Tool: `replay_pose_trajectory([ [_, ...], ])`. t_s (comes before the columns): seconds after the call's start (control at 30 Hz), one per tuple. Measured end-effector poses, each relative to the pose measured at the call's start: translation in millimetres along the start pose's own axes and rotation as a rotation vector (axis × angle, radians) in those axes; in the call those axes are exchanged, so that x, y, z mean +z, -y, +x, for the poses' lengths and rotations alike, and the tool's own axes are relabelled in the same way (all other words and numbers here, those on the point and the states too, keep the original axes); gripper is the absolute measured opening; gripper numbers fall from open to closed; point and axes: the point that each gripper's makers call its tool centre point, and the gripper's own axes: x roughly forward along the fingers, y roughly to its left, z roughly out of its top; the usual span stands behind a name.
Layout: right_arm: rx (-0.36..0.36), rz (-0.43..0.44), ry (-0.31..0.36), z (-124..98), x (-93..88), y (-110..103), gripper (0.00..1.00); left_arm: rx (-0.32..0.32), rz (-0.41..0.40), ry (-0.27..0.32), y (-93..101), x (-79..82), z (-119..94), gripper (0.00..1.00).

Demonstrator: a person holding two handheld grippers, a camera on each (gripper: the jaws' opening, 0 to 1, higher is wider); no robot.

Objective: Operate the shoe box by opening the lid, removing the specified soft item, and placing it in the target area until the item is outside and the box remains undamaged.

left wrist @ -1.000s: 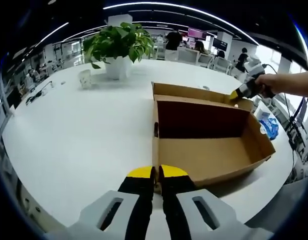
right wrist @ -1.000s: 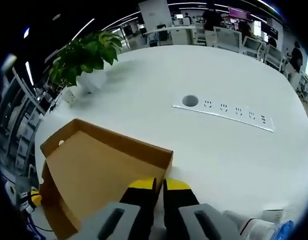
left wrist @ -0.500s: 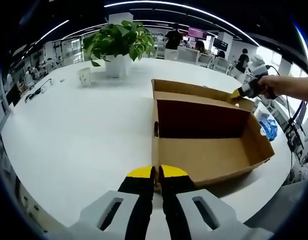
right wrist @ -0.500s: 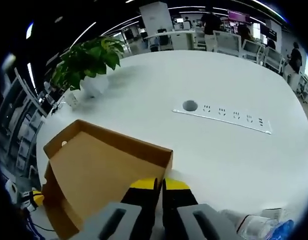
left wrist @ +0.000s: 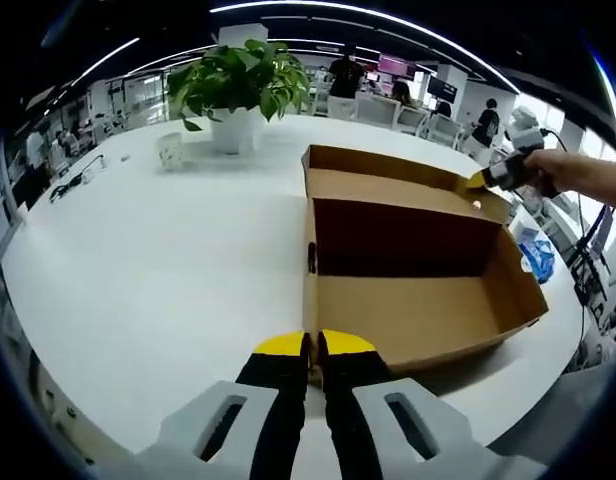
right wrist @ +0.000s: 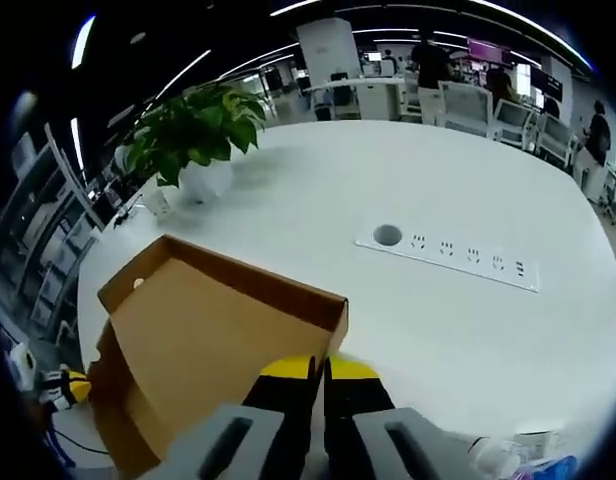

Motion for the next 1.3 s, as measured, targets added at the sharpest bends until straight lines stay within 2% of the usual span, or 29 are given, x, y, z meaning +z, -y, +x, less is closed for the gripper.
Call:
replay_pose_trajectory([
  [0.7,0.050,-0.043,0.102,-27,19.2,-7,0.00,-0.004,-0.018,0.004,1.2,1.2,0,0.02],
  [1.3,0.093,-0.088,0.163,-51,25.6,-19,0.00,-0.015,-0.036,0.013,0.4,0.9,-1,0.02],
])
